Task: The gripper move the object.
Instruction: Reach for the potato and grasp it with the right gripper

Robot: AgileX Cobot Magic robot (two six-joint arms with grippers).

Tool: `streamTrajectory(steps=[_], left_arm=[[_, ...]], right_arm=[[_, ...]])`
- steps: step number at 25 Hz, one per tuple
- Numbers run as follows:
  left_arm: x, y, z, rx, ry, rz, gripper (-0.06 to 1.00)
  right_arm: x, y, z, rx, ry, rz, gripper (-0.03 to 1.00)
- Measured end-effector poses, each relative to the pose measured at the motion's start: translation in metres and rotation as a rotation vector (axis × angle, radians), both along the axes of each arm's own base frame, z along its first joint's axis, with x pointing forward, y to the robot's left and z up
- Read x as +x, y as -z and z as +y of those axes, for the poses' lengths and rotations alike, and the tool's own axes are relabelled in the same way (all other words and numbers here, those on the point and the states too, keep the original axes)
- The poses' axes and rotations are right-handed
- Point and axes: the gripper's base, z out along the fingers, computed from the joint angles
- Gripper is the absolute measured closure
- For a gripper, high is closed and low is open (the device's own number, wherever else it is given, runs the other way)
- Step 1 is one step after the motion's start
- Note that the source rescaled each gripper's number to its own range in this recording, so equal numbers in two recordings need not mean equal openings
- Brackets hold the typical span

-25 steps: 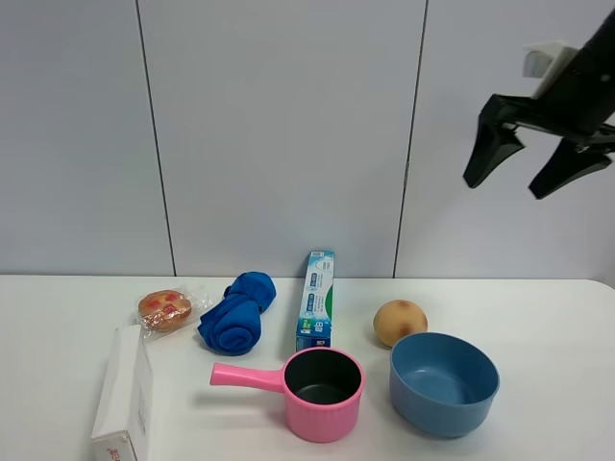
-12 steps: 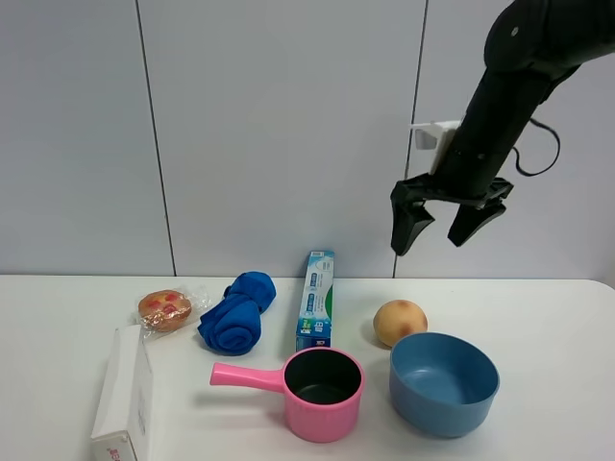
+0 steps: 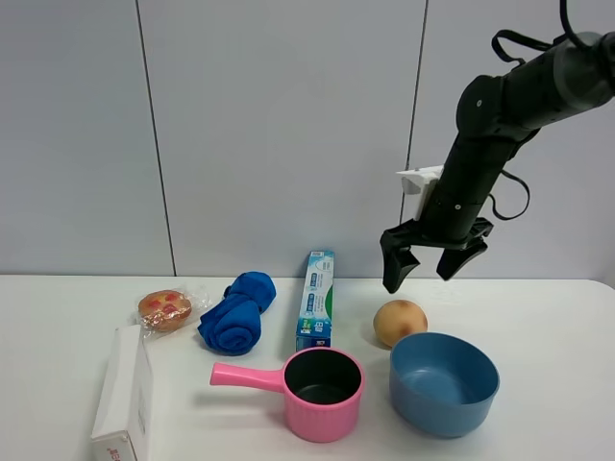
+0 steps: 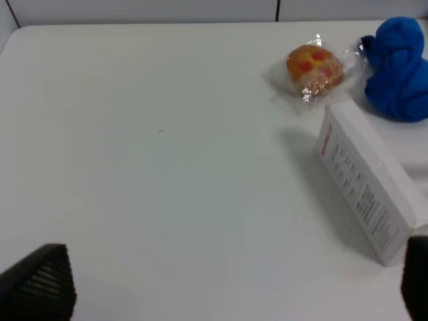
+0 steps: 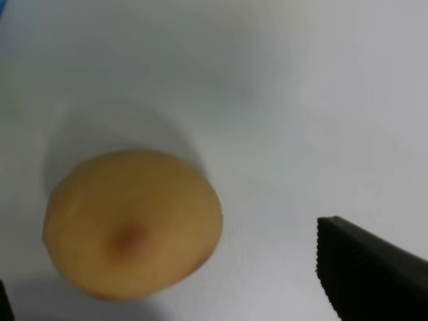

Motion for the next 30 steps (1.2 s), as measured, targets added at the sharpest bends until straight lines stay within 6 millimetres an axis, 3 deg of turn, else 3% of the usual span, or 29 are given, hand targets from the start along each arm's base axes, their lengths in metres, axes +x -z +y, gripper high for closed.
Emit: streamTrajectory(steps=[6, 17, 30], left_arm=[[0.0, 0.0, 0.0, 0.0, 0.0, 0.0, -0.06], [0.0, 0.0, 0.0, 0.0, 0.0, 0.0, -0.06], [0.0, 0.0, 0.0, 0.0, 0.0, 0.0, -0.06]], right_arm=[[0.005, 0.023, 0.007, 0.038, 0.021, 0.026, 0.07], [-0.005, 0.049, 0.051, -0.026, -0.112, 0.011, 0.07], [-0.004, 0.055, 0.035, -0.238, -0.149, 0.012, 0.07]])
